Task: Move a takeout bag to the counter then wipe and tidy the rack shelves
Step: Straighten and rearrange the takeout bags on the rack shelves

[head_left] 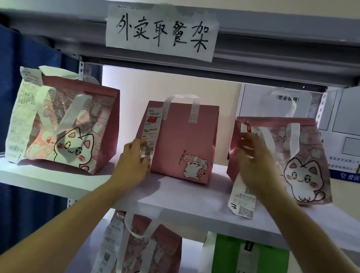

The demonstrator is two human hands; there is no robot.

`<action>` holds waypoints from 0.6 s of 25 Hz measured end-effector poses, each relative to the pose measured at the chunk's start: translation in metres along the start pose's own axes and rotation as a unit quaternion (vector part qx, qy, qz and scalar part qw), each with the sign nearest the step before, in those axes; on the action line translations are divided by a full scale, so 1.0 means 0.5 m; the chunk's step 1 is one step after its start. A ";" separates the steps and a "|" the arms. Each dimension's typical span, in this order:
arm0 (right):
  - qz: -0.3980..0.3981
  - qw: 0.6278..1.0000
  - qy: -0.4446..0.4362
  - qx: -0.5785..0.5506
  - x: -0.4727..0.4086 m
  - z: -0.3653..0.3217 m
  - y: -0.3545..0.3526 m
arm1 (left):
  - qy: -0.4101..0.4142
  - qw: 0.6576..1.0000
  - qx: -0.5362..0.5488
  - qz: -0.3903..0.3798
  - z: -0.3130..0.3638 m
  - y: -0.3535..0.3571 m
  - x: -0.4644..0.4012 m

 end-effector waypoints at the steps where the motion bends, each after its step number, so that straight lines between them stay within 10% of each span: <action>1: -0.043 0.998 0.038 0.004 -0.006 -0.002 0.044 | -0.012 1.000 0.020 -0.010 -0.005 -0.001 -0.005; 6: -0.102 0.977 0.183 -0.042 -0.016 0.051 0.171 | -0.090 0.991 0.087 -0.044 -0.008 -0.018 -0.029; 15: -0.066 0.976 0.189 -0.084 0.016 0.066 0.196 | -0.083 0.985 0.134 -0.063 -0.001 -0.037 0.006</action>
Point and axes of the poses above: each hand's wrist, its own x-axis away from the middle knuckle, its own y-axis out of the palm, z = x × y, the point moved 3 cm from there along -x, towards the middle knuckle, and after that the axes turned 2 degrees about -z, right-handed, at the moved point
